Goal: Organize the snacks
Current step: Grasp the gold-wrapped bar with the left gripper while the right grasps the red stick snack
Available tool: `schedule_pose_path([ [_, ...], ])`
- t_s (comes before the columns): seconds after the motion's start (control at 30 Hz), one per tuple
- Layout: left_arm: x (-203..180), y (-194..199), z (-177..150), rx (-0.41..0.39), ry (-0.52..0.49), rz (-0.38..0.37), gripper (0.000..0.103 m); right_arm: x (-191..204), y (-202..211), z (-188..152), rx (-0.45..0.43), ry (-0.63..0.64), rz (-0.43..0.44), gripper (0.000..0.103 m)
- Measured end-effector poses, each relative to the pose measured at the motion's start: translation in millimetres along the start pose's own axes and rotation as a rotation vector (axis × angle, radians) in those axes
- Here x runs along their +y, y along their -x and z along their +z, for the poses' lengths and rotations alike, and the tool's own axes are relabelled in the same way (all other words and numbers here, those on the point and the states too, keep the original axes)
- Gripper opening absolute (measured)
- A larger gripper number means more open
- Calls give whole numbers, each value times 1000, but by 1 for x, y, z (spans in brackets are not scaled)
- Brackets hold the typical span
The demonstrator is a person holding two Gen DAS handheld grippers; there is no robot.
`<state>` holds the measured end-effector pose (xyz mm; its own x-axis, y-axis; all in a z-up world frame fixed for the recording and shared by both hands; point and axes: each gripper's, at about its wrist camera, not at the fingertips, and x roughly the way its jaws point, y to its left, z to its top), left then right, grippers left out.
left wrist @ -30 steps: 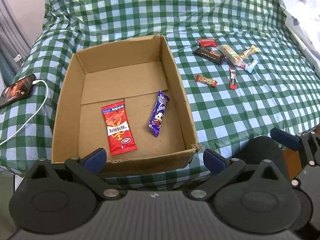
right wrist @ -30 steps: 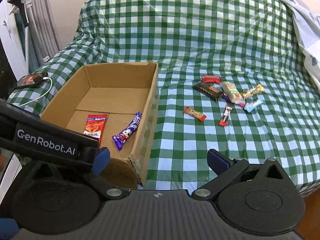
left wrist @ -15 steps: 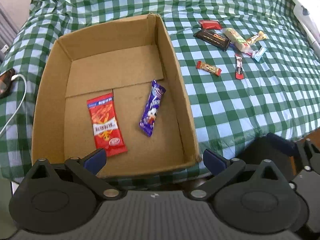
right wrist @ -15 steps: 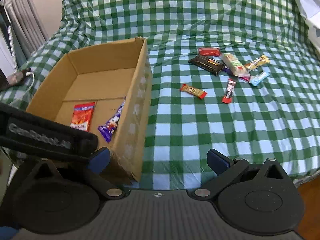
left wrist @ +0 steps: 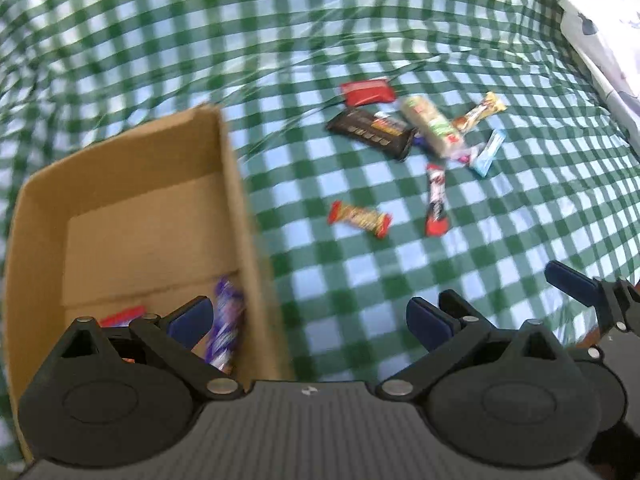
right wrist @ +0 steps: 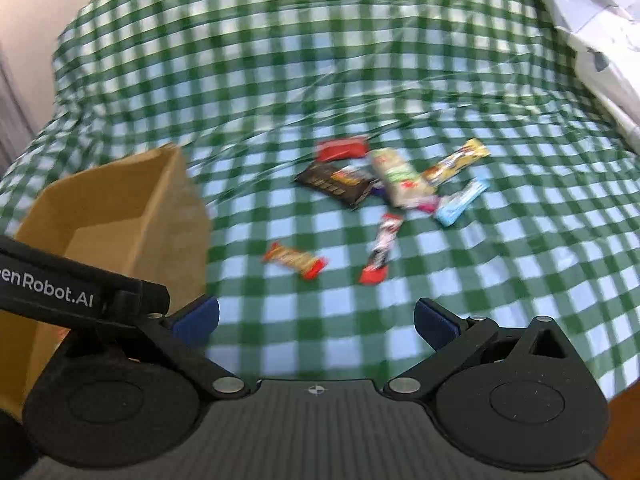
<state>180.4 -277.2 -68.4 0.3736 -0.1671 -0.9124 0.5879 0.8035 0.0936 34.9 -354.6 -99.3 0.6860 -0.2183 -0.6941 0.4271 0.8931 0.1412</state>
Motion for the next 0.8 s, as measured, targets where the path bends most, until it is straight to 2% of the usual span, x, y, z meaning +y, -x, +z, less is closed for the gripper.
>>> schedule_pose_path([
  [0.13,-22,-28,33,-18,-5,-14,103,-38,-17,14,-13,-63,-57,102],
  [0.2,-31,-53,49,0,25,-2,103,-59,-26,20,-5,-106,-92,102],
  [0.27,-34,-79,59,46,65,21,103,-75,-38,26,-7,-134,-114,102],
  [0.4,-32,-126,69,112,182,83,103,-91,-82,34,8,-113,-168,102],
  [0.43,-35,-135,71,113,176,125,103,-93,-96,35,32,-112,-181,102],
  [0.47,-39,-140,72,105,160,129,103,-94,-108,36,51,-118,-181,102],
  [0.53,-40,-150,73,115,173,116,103,-93,-128,36,74,-118,-158,102],
  [0.63,-35,-173,76,192,254,74,103,-84,-153,36,93,-61,-131,102],
  [0.73,-24,-202,73,289,337,58,103,-76,-174,34,105,4,-151,102],
  [0.77,-18,-211,71,307,371,41,103,-74,-182,32,115,31,-155,102],
  [0.8,-13,-210,70,292,397,31,103,-71,-189,29,130,57,-161,103],
])
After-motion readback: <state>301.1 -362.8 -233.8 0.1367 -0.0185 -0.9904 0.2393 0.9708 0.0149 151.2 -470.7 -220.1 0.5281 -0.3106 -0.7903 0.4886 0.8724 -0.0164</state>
